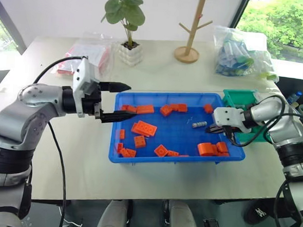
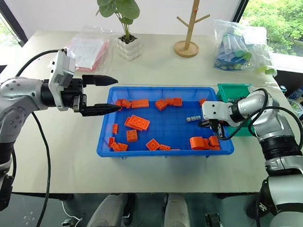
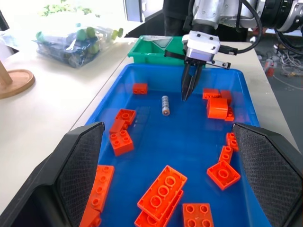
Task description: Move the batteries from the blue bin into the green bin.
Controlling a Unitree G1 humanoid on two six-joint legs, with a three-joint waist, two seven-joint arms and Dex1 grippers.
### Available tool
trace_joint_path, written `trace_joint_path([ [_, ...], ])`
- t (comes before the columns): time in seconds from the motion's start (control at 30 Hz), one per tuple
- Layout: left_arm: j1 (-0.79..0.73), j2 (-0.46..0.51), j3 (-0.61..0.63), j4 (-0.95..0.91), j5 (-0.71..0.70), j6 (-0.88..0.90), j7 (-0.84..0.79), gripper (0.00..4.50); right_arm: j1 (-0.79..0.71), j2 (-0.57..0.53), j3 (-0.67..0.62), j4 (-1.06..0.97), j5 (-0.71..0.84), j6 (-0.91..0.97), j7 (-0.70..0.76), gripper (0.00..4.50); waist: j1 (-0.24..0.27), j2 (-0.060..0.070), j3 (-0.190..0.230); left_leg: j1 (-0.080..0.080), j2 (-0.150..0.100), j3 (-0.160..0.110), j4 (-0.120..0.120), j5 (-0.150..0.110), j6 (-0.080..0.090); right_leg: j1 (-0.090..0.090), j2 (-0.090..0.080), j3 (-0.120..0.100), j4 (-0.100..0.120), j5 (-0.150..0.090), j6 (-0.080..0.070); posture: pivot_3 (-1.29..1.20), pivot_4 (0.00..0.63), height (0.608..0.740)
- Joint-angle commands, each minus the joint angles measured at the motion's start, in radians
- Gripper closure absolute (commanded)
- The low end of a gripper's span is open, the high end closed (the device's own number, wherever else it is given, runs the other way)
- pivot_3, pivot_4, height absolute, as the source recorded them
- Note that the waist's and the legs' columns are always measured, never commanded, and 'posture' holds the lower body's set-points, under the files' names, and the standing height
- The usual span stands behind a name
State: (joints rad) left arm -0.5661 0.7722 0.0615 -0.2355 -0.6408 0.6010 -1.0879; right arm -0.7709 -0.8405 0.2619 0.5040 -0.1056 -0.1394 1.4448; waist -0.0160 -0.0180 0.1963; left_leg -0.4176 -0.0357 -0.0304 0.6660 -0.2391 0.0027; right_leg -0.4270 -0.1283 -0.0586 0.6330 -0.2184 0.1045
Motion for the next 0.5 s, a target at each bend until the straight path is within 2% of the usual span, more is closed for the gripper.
trace_joint_path([
  [0.03,-0.030,-0.002,0.014,-0.004,0.000,-0.020,-0.001,0.00,-0.063,0.035,-0.007,0.032,-0.027,0.001,-0.078,3.62,0.000,0.000,0.000,0.000,0.000,0.000,0.000,0.000,0.000,0.000,0.000,0.000,0.000,0.000,0.000,0.00,0.150,0.692],
  [0.1,-0.030,-0.004,0.013,-0.003,0.001,-0.022,-0.001,0.00,-0.089,0.051,0.002,0.079,-0.061,-0.035,-0.132,2.76,0.002,0.001,0.001,0.000,0.000,0.000,0.000,0.000,0.000,-0.001,0.000,0.000,0.000,0.000,0.000,0.00,0.150,0.692],
  [0.5,-0.032,0.001,0.024,-0.009,0.006,-0.020,0.005,0.00,-0.158,0.109,0.039,0.291,-0.119,-0.109,-0.177,2.76,0.002,0.001,0.001,-0.002,-0.001,0.000,0.000,0.000,0.000,-0.001,0.000,0.000,0.000,0.000,0.000,0.00,0.150,0.692],
])
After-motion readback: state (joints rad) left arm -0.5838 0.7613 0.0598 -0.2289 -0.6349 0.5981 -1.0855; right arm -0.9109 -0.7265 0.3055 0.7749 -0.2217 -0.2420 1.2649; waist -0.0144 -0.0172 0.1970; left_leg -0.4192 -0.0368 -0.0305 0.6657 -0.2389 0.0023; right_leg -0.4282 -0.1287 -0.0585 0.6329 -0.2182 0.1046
